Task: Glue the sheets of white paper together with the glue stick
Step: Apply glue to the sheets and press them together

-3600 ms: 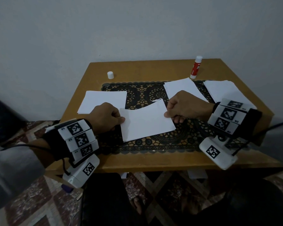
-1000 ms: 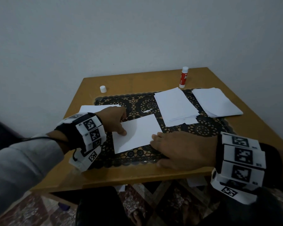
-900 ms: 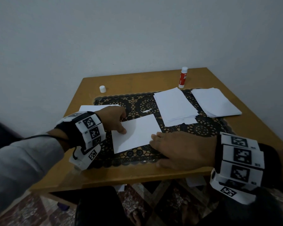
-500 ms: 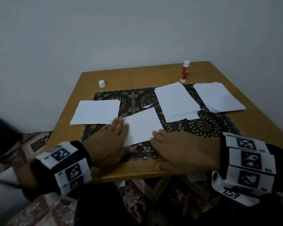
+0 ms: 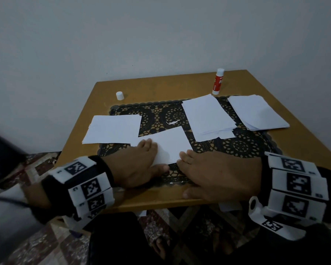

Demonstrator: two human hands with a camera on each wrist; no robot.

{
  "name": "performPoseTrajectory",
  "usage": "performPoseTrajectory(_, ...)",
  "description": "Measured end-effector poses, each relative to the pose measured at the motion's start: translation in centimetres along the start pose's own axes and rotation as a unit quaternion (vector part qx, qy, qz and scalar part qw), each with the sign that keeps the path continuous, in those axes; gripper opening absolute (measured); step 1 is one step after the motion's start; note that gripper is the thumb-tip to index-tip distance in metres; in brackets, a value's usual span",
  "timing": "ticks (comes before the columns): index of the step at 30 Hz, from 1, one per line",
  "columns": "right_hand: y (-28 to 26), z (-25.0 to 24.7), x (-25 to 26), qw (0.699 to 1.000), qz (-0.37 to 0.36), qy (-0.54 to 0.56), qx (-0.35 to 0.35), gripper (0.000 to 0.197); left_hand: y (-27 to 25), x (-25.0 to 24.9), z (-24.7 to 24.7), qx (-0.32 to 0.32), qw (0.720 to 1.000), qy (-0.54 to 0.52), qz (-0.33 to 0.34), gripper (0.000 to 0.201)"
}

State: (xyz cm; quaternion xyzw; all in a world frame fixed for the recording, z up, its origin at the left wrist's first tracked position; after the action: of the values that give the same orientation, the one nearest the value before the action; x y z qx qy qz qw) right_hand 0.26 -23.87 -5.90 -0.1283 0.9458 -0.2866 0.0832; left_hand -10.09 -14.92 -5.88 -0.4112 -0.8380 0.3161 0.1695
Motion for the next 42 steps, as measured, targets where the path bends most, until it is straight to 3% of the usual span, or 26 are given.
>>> performPoseTrajectory(3,-0.1,0.0,0.1,1.0,-0.001,0.0,0.002,0.076,-0.5,0.7,0.1,0.003,0.999,0.005,-0.033,0.087)
performPoseTrajectory(6,-0.2,0.0,0.0,1.0,-0.001,0.011,0.014,0.078,-1.4,0.1,1.5,0.031,0.999,0.022,-0.017,0.088)
performPoseTrajectory(9,-0.1,-0.2,-0.1,1.0,-0.003,0.016,0.017,0.079,-1.9,0.2,1.9,0.013,0.999,0.038,-0.014,0.088)
performPoseTrajectory(14,-0.2,-0.4,-0.2,1.0,-0.004,0.027,0.016,0.074,-4.0,-3.2,3.7,0.016,0.993,0.074,0.088,0.099)
performPoseTrajectory(16,-0.4,-0.5,-0.3,0.999,-0.006,0.035,0.02,0.072,-4.5,-3.0,3.9,0.013,0.994,0.063,0.083,0.096)
performPoseTrajectory(21,-0.4,-0.9,-0.3,0.999,-0.008,0.039,0.019,0.068,-2.2,1.4,0.9,-0.039,0.997,0.059,-0.016,0.083)
performPoseTrajectory(24,-0.3,-1.0,-0.2,0.999,-0.008,0.03,0.019,0.068,-0.1,2.4,-2.6,-0.112,0.993,0.024,0.022,0.067)
performPoseTrajectory(26,-0.3,-1.0,-0.3,0.999,-0.009,0.028,0.019,0.067,1.4,3.0,-4.3,-0.142,0.989,-0.004,0.037,0.071)
performPoseTrajectory(30,-0.5,-0.8,-0.5,0.999,-0.011,0.034,-0.001,0.064,4.0,3.8,-5.6,-0.104,0.995,-0.012,0.006,0.079)
performPoseTrajectory(42,-0.6,-0.6,-0.4,1.0,-0.013,0.019,-0.019,0.063,5.7,4.4,-6.2,-0.036,0.996,-0.084,-0.007,0.06)
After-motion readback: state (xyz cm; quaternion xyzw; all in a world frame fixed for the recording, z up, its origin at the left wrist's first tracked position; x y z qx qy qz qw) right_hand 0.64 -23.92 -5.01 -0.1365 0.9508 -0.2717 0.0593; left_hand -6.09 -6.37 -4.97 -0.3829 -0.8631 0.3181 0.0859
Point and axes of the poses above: each hand's wrist, its own y-axis towards the middle knuckle, its own z-axis out of the palm, x = y × z, the point moved 7 cm from there along y, towards the middle knuckle, and after that the axes turned 9 degrees about x, right-handed, at the moved point
